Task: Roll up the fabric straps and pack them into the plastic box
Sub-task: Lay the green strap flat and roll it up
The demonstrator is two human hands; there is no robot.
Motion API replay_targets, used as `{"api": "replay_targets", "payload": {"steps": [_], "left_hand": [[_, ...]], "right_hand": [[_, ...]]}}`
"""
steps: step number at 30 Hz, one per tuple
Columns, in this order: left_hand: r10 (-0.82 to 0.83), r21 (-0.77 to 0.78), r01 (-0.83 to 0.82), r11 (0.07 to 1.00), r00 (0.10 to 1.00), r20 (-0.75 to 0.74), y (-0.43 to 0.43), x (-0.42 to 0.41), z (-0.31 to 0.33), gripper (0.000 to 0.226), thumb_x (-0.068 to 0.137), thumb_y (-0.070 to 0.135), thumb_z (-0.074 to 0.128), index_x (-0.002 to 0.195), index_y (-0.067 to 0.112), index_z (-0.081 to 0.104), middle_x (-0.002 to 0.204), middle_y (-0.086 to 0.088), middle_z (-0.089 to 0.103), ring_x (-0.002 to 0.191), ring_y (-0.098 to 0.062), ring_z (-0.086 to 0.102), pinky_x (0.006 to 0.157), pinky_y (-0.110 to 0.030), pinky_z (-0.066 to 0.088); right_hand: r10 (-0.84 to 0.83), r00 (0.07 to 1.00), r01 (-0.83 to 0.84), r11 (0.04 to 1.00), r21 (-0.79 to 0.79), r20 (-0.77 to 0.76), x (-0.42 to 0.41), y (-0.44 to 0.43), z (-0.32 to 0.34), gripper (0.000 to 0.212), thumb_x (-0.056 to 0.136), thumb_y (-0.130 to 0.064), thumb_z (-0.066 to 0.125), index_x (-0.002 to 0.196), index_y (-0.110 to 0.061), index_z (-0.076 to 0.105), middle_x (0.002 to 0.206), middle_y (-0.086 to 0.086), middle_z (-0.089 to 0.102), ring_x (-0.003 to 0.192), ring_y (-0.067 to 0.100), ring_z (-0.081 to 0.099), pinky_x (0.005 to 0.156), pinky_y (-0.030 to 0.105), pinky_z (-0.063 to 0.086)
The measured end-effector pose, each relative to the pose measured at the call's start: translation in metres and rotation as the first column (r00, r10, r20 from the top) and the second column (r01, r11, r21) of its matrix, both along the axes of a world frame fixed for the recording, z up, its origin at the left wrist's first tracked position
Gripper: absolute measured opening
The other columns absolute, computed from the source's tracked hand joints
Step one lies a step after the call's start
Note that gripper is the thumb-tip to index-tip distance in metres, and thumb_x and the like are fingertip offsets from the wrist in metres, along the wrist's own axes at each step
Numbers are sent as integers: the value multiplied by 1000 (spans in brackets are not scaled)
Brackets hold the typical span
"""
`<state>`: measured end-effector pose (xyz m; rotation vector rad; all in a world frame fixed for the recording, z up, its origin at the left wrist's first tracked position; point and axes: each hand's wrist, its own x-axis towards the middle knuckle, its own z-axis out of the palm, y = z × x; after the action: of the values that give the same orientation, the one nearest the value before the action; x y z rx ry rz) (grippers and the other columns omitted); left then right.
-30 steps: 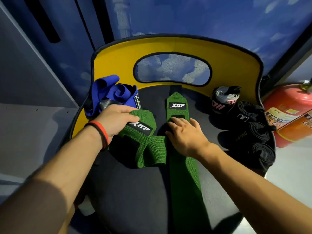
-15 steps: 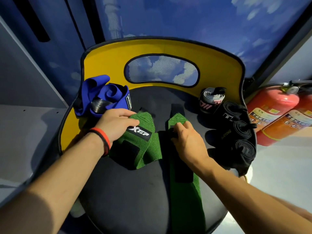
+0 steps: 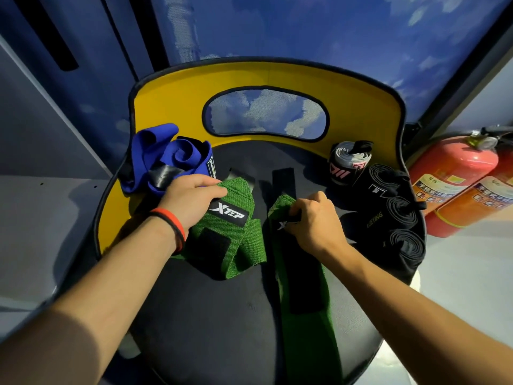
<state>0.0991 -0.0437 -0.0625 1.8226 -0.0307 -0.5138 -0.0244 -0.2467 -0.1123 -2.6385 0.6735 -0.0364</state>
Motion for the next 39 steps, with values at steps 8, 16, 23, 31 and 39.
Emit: {"api": "replay_targets", "payload": {"steps": [8, 16, 23, 31, 39], "left_hand": [[145, -125, -141, 982, 989, 24, -5, -5, 7, 2, 83, 21, 80, 82, 22, 79, 92, -2, 78, 100, -25, 72, 98, -45, 55], [268, -331, -284, 900, 959, -94, -21, -20, 9, 12, 85, 22, 79, 96, 26, 78, 83, 22, 75, 77, 14, 64, 87, -21, 44], [170, -491, -283, 824, 950, -262, -50, -52, 14, 14, 86, 14, 74, 99, 14, 78, 100, -11, 78, 96, -26, 74, 85, -37, 58], [55, -550, -203, 810, 960, -273, -53, -58, 20, 17, 97, 15, 60, 106, 8, 73, 96, -10, 78, 84, -19, 76, 74, -31, 62], [-21, -555, -131, 822, 966, -258, -48, -62, 21, 24, 101, 19, 56, 116, 9, 71, 109, -8, 77, 103, -21, 73, 92, -37, 56]], "right_hand": [[-57, 971, -18, 951, 307, 233, -20, 1, 31, 35, 84, -16, 80, 107, -25, 56, 88, -7, 62, 78, 15, 62, 67, 32, 50], [-246, 935, -147, 385, 911, 254, -35, 2, 84, 16, 91, -5, 67, 103, -9, 79, 101, 10, 79, 94, 20, 75, 81, 28, 58], [-407, 875, -178, 235, 955, 263, -16, 20, 82, 21, 92, -1, 64, 108, -5, 76, 104, 9, 78, 93, 12, 74, 76, 17, 55], [-487, 779, -166, 446, 879, 395, -12, 23, 83, 13, 90, -6, 72, 97, -14, 80, 90, 3, 80, 84, 8, 74, 73, 16, 54], [-595, 746, -152, 283, 947, 298, -10, 27, 78, 22, 89, -6, 72, 111, -4, 76, 103, 13, 78, 99, 27, 75, 86, 33, 61]]}}
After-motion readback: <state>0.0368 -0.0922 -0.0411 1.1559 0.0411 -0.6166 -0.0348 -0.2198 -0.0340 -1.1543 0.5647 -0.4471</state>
